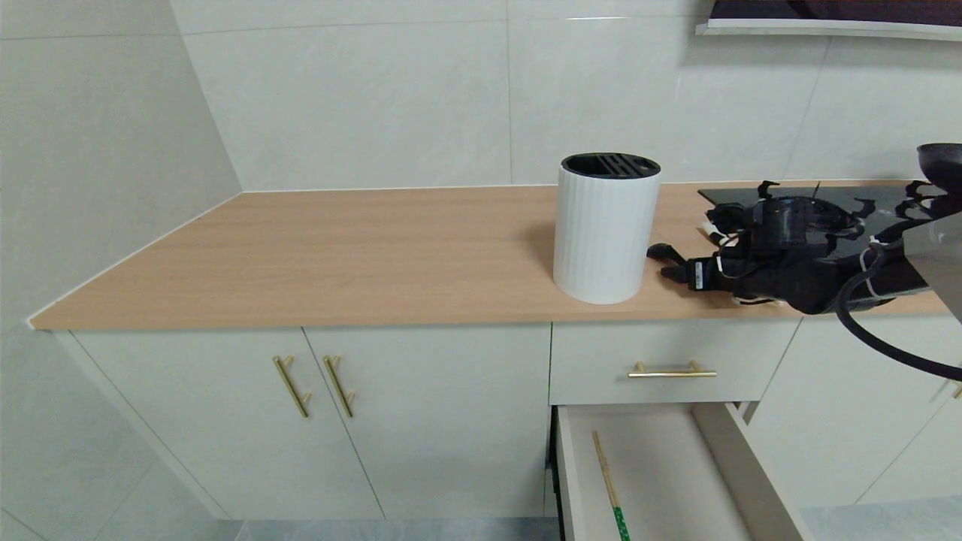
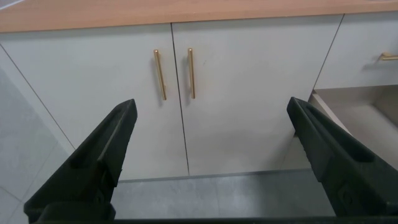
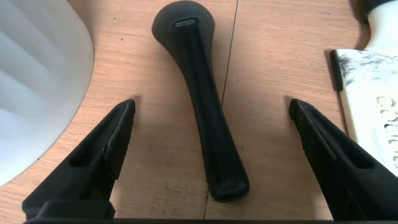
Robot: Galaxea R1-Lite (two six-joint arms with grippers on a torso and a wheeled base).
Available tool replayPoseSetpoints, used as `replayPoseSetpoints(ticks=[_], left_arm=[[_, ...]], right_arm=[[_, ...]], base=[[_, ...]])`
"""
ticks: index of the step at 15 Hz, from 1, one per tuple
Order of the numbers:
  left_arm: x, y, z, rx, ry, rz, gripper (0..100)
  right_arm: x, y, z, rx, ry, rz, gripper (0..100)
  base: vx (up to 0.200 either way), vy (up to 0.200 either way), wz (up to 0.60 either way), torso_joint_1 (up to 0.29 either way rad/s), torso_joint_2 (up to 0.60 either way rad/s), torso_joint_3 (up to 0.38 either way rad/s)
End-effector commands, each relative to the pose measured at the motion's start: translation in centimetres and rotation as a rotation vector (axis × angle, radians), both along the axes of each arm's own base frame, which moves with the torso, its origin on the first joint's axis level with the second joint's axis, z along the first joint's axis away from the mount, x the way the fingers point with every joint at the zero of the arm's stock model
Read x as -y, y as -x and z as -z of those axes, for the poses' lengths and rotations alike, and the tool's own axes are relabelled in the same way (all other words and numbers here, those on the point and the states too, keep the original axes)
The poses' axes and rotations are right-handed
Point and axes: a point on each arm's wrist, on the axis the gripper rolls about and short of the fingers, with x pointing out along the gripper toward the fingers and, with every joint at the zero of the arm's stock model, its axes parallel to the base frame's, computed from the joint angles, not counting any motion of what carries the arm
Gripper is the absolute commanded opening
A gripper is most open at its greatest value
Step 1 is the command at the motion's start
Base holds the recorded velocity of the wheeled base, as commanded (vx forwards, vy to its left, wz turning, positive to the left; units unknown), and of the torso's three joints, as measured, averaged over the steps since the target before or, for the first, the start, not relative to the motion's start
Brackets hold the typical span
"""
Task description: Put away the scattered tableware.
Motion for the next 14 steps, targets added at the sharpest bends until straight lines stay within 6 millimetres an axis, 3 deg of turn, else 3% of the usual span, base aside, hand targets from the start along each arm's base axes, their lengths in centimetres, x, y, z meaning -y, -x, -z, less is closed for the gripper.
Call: replayPoseSetpoints(ticks=[1,10,14], left_arm=[[0.0,0.0,0.0,0.0,0.0,0.0,100],[0.0,0.0,0.0,0.0,0.0,0.0,100],[0.0,0.0,0.0,0.0,0.0,0.0,100]], right_arm=[[0.0,-0.2,0.3,-0.005,-0.001,0.0,0],[0.0,0.0,-0.3,0.016,-0.016,0.005,0],[-0.6,1.4,-2.4,0.036,-0.05,0.019,0]], base=[[0.0,0.0,0.0,0.0,0.0,0.0],[0.0,0.0,0.0,0.0,0.0,0.0],[0.0,0.0,0.0,0.0,0.0,0.0]])
